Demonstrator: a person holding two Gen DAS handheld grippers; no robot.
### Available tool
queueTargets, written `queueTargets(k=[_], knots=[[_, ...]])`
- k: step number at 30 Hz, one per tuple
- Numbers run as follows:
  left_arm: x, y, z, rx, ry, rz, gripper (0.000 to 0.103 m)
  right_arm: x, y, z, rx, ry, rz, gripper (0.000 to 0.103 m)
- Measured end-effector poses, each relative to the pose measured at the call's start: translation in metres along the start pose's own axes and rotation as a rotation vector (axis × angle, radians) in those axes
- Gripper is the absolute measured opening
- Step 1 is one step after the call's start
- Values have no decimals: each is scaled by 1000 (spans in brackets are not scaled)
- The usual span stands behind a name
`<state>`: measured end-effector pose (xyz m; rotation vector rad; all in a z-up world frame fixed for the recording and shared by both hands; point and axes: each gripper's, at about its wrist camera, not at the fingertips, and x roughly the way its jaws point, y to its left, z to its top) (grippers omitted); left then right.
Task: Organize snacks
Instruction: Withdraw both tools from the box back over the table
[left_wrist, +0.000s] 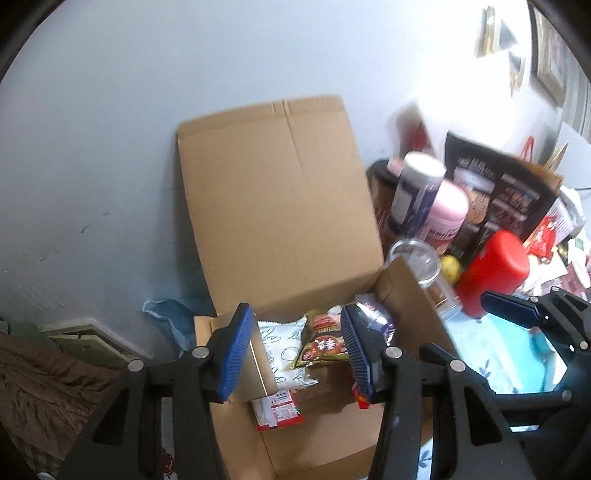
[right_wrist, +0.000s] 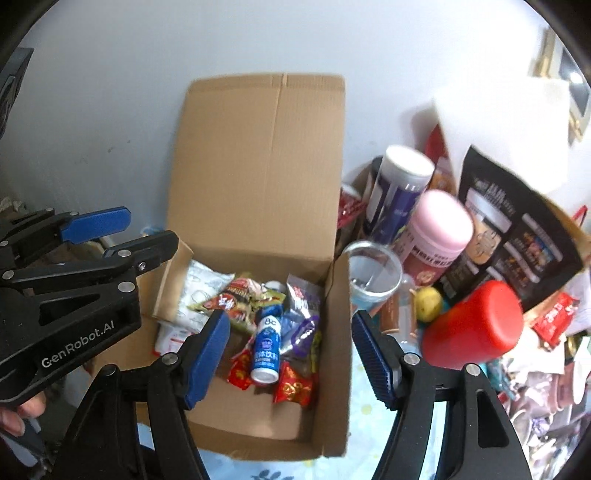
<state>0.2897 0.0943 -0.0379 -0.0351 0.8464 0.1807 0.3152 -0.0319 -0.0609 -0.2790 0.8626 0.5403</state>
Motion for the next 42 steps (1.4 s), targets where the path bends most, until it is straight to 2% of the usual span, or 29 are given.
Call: queueTargets(k=[8,10,12,18,20,21,22,23,25,32,42], knots=[[-78,2,9,-13,-110,-38,49,-74,8,10,0,-115,-31,71],[-97,2,9,-15,-133,-41,49,-98,11,9,4,-147,-33,75],[-117,3,7,-15,-154,-39,49,-118,15,6,9,-179,-37,83],[-172,5,-3,-8,-210,-19,49,-176,27,-6,2,-245,-46,83],[-187,4,-7,4,-226,-9,50,-192,29,-11,8,-261,-44,88],[-196,4,-11,6,-234,-4,58,-199,30,-14,13,-269,-41,91],[-203,4,-14,6,-244,1,72,-206,31,-17,21,-273,-33,91],[-211,4,-18,3,-261,9,77,-215,32,-21,32,-275,-23,91],[-229,4,-26,7,-304,24,80,-225,33,-27,38,-278,-20,92],[-262,-1,-55,37,-303,12,80,-258,44,-54,46,-289,-43,95],[-278,-2,-106,45,-231,15,80,-272,59,-101,48,-245,-85,95]])
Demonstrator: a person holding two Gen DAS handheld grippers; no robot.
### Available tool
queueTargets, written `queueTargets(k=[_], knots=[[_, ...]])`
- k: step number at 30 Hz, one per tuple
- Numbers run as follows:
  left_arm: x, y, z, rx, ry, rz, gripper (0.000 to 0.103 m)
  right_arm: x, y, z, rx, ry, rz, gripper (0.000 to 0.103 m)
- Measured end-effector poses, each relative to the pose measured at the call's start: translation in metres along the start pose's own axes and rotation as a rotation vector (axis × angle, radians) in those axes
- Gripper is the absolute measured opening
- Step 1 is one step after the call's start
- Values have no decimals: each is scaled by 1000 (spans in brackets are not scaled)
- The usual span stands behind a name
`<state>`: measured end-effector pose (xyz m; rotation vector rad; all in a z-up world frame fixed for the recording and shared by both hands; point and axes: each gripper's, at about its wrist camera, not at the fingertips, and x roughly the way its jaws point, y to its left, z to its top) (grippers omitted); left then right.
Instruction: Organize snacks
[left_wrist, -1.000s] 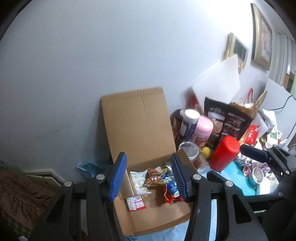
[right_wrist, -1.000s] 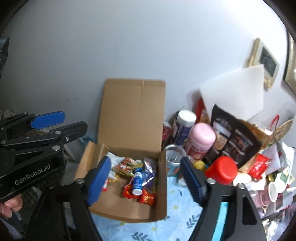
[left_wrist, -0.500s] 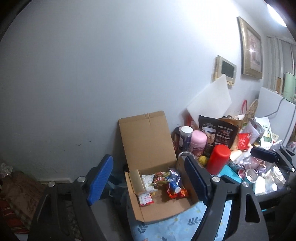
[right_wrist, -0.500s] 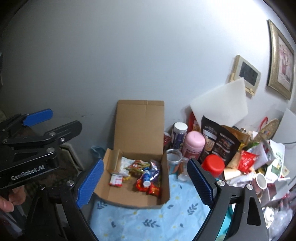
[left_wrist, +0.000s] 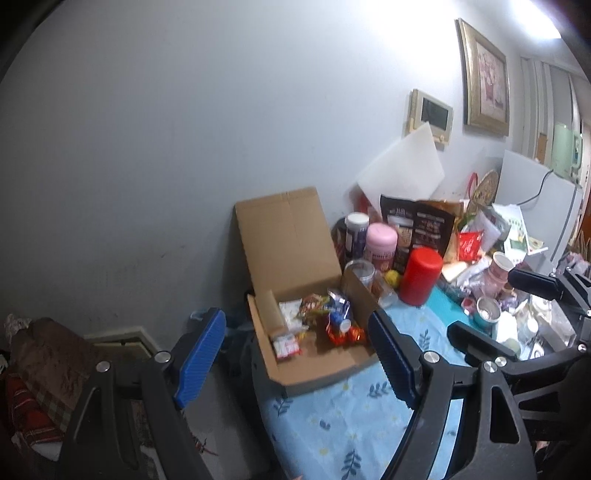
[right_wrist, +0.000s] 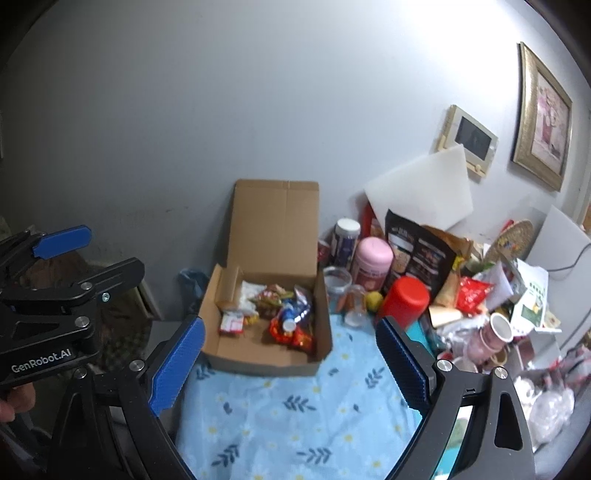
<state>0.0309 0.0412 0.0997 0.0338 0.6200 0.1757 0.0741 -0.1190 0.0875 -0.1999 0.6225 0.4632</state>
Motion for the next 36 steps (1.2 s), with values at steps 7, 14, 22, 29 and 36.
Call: queueTargets(k=[7,14,22,29,36], knots=[[-10,4,-24,-45,47,7,80,-6,4,-23,25,33,4,95],[-11,9,-42,-78,88,11,80,-10,7,-36,33,53,11,95],[-12,13,-54,-98,122,3,80,-8,13,-42,31,72,22,95],[-13,18,-53,-108,124,0,80,-8,17,-42,32,75,28,95],[-18,22,-51,-113,113,-3,80,-10,20,-39,40,72,35,95]])
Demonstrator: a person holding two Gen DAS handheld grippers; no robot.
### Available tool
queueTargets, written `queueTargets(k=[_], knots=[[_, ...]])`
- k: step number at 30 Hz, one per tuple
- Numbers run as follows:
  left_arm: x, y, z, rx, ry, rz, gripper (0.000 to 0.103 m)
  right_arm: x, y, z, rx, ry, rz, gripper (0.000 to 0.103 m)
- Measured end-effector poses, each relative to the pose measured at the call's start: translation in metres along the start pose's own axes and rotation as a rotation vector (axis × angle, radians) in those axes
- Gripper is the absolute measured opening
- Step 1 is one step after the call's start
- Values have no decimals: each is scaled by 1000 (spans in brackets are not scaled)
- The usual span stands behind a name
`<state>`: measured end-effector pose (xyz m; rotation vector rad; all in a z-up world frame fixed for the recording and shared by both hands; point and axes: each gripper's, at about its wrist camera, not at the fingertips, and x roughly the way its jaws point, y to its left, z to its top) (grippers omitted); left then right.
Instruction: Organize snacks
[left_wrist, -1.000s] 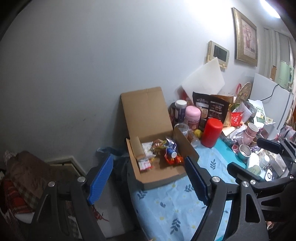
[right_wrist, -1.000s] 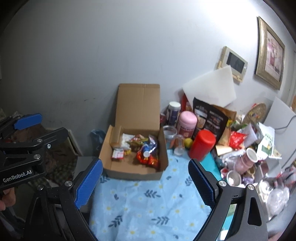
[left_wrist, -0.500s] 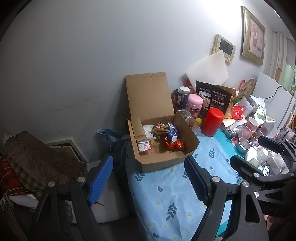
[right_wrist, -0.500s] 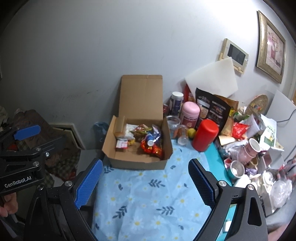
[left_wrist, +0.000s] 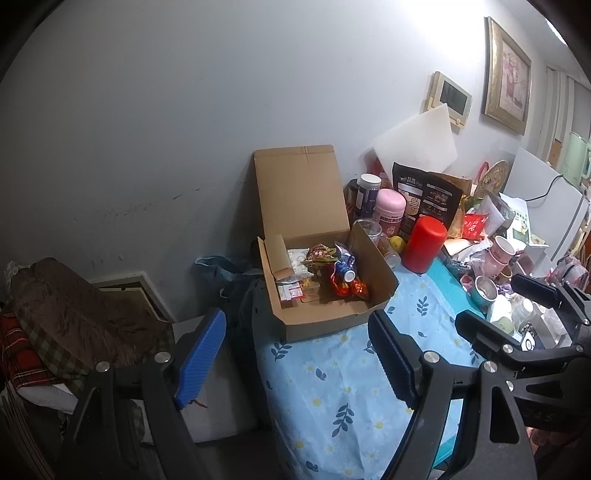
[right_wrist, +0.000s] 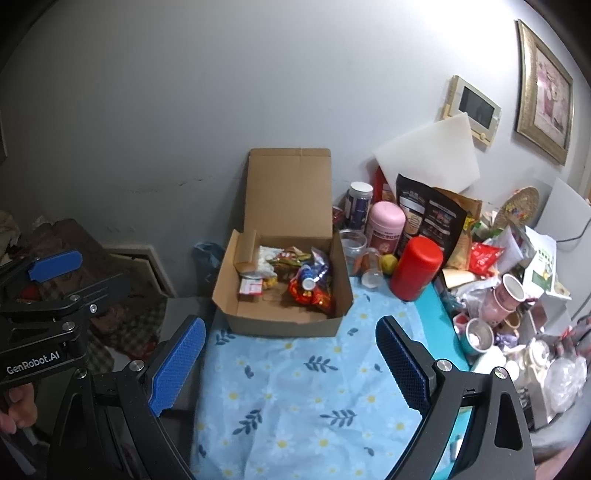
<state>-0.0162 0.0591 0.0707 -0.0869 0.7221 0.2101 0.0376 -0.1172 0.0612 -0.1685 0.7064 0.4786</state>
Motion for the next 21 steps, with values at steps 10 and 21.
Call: queueTargets(k=[10,21], knots=[[-9,3,1,10,-16,-25,80,-4,3,-2,8,1,-5,95],[-20,6,-2,36,-30,-34,80,-13,12,-3,26,-8,-29,95]])
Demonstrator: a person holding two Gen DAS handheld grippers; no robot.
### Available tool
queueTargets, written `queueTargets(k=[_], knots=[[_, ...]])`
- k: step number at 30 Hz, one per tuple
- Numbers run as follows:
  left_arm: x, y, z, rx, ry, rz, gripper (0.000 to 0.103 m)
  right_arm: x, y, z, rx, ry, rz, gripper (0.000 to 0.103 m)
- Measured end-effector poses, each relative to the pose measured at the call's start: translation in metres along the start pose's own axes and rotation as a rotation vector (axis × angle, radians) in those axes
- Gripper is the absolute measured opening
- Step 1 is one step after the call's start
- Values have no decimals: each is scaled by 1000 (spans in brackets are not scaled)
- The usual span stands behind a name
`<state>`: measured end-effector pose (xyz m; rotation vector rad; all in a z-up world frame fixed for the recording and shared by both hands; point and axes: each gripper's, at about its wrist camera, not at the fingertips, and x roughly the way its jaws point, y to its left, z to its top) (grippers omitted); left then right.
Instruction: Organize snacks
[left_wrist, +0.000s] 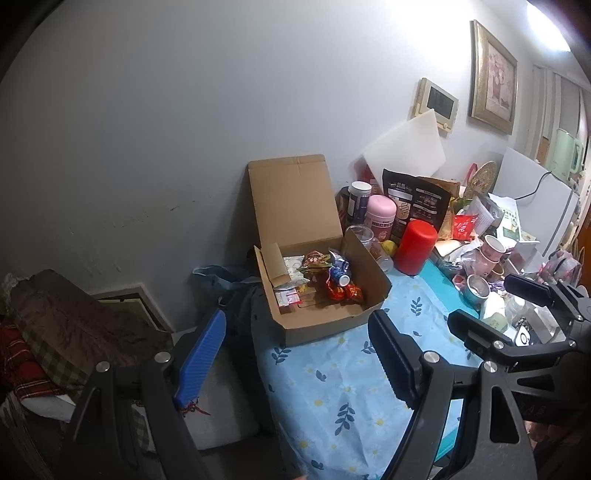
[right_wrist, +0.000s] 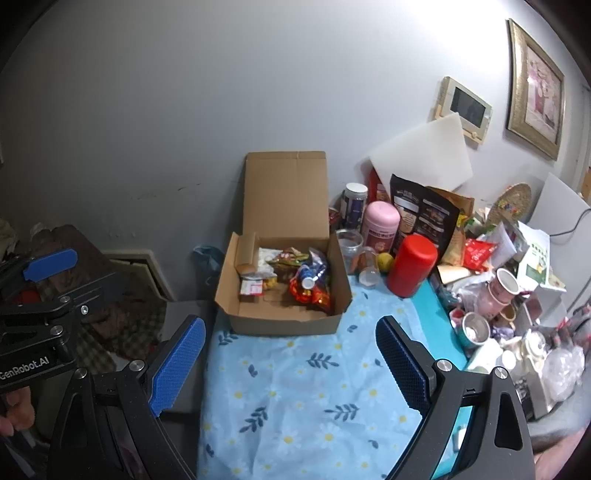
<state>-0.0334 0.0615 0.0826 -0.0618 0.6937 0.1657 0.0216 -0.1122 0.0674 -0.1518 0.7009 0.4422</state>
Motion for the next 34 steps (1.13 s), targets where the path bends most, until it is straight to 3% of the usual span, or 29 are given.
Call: queueTargets(k=[34], knots=[[-22,21,-18,21,9,-17,80,-15,28,-15,48,17,-54,95]])
